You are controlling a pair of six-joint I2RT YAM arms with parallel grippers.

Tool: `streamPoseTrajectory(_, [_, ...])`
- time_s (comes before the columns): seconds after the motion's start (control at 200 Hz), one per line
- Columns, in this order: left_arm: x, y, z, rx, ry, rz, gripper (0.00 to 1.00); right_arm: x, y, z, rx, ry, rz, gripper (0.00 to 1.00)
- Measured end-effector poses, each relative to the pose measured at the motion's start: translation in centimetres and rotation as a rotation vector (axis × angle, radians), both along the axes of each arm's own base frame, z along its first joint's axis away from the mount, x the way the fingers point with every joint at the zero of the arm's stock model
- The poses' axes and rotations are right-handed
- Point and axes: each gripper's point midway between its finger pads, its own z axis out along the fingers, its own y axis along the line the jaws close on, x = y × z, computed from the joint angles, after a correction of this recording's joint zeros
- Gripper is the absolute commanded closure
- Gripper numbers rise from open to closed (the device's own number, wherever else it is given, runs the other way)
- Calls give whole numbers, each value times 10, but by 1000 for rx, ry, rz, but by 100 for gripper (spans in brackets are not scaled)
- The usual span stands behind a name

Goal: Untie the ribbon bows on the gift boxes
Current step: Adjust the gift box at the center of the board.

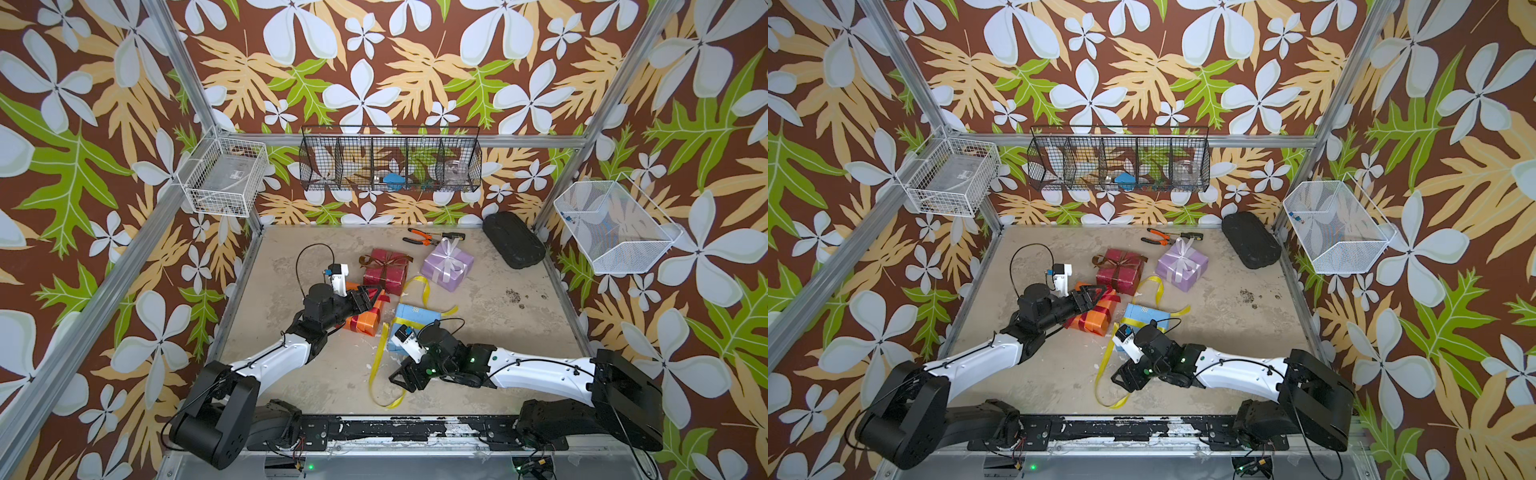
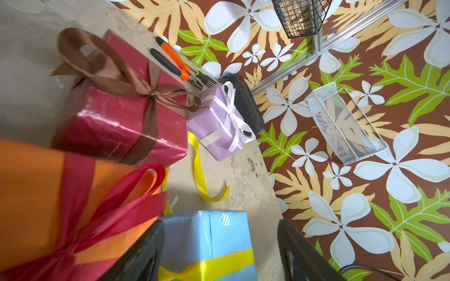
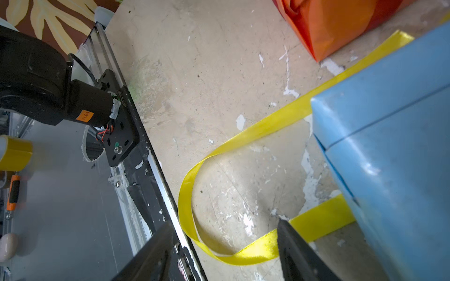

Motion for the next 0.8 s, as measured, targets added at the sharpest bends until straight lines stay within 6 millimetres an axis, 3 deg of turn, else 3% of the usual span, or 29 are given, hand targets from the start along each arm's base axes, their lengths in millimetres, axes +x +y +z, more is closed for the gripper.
streamPoseTrajectory(0.21, [14, -44, 0, 15, -16, -91, 25, 42, -38, -15, -22, 23, -245, 26])
streamPoseTrajectory(0.405, [32, -79, -22, 31, 12, -167, 25, 70, -66, -11, 21, 2, -408, 23])
streamPoseTrajectory(0.525, [31, -100, -38, 37, 43, -226, 26, 86, -80, -10, 43, -2, -486, 22])
streamPoseTrajectory(0.676, [20, -104, -58, 54, 91, -250, 26, 109, -98, -3, 96, -12, -586, 21])
streamPoseTrajectory(0.796, [9, -97, -61, 53, 94, -246, 26, 122, -103, 7, 155, -16, -621, 21])
